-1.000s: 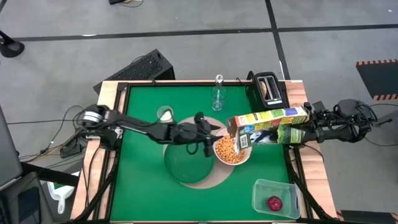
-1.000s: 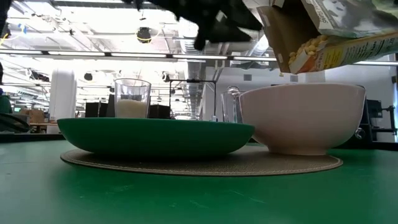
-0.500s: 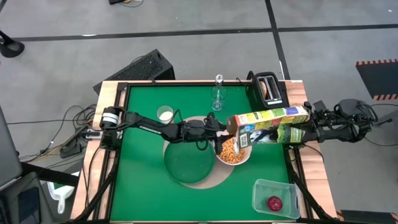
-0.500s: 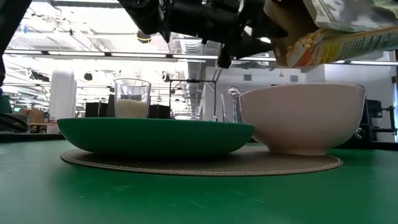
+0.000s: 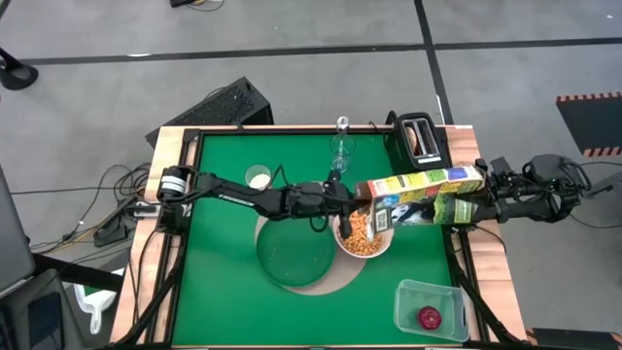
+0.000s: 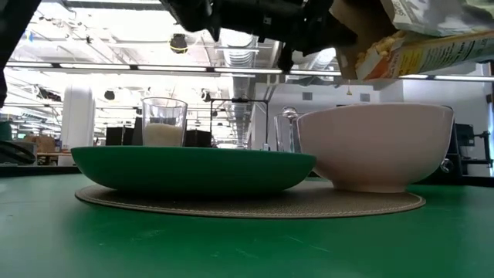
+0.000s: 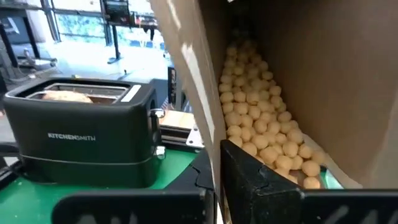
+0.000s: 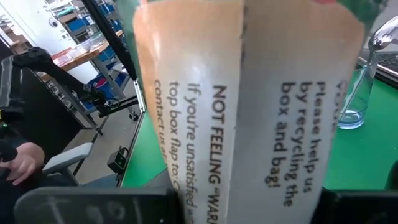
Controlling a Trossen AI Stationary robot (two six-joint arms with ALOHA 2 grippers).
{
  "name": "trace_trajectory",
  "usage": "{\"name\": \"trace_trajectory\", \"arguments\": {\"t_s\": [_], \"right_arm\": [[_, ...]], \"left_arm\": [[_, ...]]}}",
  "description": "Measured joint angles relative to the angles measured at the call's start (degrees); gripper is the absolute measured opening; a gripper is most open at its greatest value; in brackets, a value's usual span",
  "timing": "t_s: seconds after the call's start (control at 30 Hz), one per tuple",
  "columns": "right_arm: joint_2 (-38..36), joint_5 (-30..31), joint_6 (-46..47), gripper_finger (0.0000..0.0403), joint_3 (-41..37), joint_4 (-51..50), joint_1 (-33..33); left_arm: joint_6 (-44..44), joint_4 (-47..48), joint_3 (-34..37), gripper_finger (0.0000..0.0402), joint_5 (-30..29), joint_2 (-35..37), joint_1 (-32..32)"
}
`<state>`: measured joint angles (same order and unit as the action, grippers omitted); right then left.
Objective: Arrange a breakfast setting
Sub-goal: Pour the cereal into the white bowl
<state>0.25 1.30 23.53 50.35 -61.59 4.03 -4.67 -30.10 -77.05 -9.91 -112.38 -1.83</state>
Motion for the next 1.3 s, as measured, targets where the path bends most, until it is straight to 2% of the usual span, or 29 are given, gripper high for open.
{"name": "trace_trajectory", "arguments": {"t_s": [0.27,0.4,0.7,1.1,1.3], "right_arm": [[0.00,0.35,1.33,0.0107,-1.08,-0.66,-0.04],[-0.02,0.37,1.33,0.0108,-1.77,0.03,-0.04],[-0.02,0.32,1.07,0.0119,-1.88,0.58,-0.02],[0.00,0.16,1.49,0.0213,-3.02,-1.63,0.00],[0.00,0.22,1.97,0.0225,-6.99,-1.66,-0.02]], "left_arm": [[4.23,19.15,-13.01,0.0000,0.67,0.73,-0.15],[4.28,25.57,-17.67,0.0000,0.68,0.82,-0.10],[3.96,27.72,-18.15,0.0000,0.52,0.97,0.16],[3.45,28.47,-18.41,0.0000,0.15,0.99,0.18],[3.35,30.16,-18.34,0.0000,-0.04,0.93,0.18]]}}
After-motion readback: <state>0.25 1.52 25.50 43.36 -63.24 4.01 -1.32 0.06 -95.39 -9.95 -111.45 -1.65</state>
